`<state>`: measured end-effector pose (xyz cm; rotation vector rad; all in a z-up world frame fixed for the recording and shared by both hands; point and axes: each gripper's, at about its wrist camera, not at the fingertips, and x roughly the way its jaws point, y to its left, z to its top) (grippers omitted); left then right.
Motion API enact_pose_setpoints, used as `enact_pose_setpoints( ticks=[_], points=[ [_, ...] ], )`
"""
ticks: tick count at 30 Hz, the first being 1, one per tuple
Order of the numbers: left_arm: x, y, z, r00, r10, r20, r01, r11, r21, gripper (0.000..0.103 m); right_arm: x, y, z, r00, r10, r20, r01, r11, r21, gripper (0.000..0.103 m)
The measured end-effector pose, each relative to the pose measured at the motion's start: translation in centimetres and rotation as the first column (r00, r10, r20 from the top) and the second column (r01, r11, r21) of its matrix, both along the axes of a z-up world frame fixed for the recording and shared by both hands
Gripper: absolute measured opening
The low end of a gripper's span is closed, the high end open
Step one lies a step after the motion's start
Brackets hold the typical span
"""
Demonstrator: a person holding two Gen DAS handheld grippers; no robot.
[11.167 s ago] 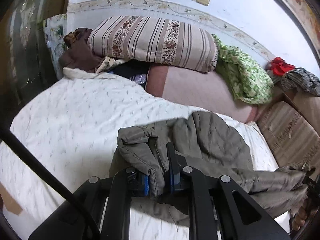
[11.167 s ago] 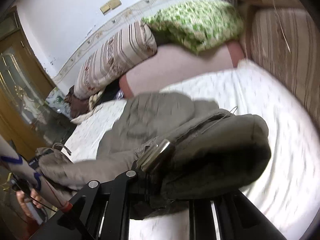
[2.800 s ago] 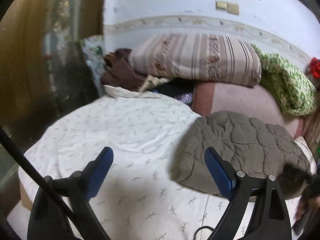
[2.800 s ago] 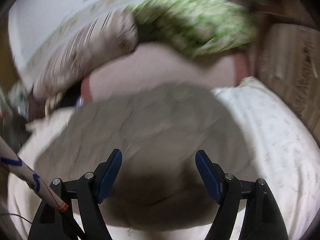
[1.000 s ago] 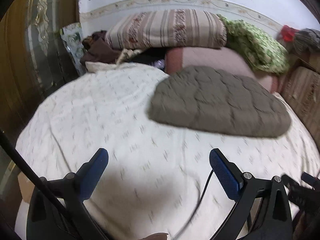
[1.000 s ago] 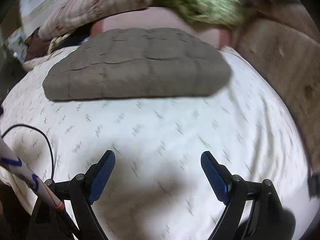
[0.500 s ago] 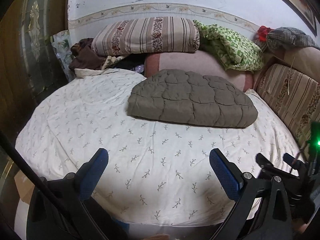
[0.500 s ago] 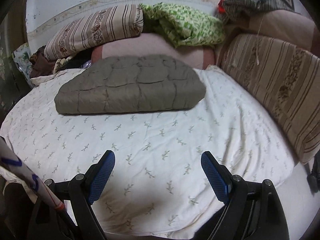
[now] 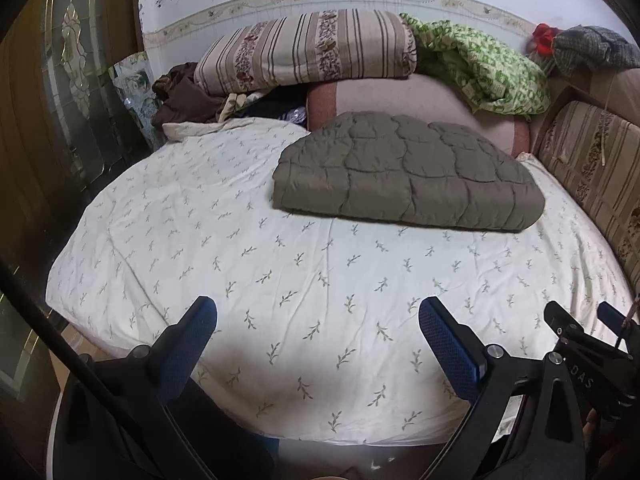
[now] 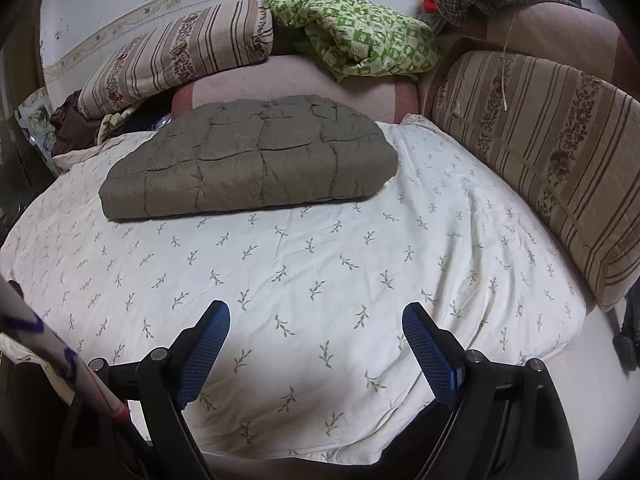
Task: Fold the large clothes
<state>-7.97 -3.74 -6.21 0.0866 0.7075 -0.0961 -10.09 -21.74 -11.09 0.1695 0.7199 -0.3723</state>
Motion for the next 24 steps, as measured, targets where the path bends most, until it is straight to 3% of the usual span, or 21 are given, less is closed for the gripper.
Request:
enact_pose_setpoints(
  ticks=[9, 24],
  points=[
    [1.6, 0.5, -2.2, 0.995, 0.009, -0.096, -0.009, 1.000, -0.001, 0.101, 1.1, 1.2, -1.2, 0.999, 0.032, -0.042, -0.033, 0.999, -0.025, 0.091],
    [2.1, 0.3, -2.8, 0.991, -0.004, -0.135, 0.001, 1.000, -0.020, 0.101, 1.5, 1.4, -1.5, 0.998, 0.020, -0.055, -0.021, 0.999, -0.028, 0.091]
  ],
)
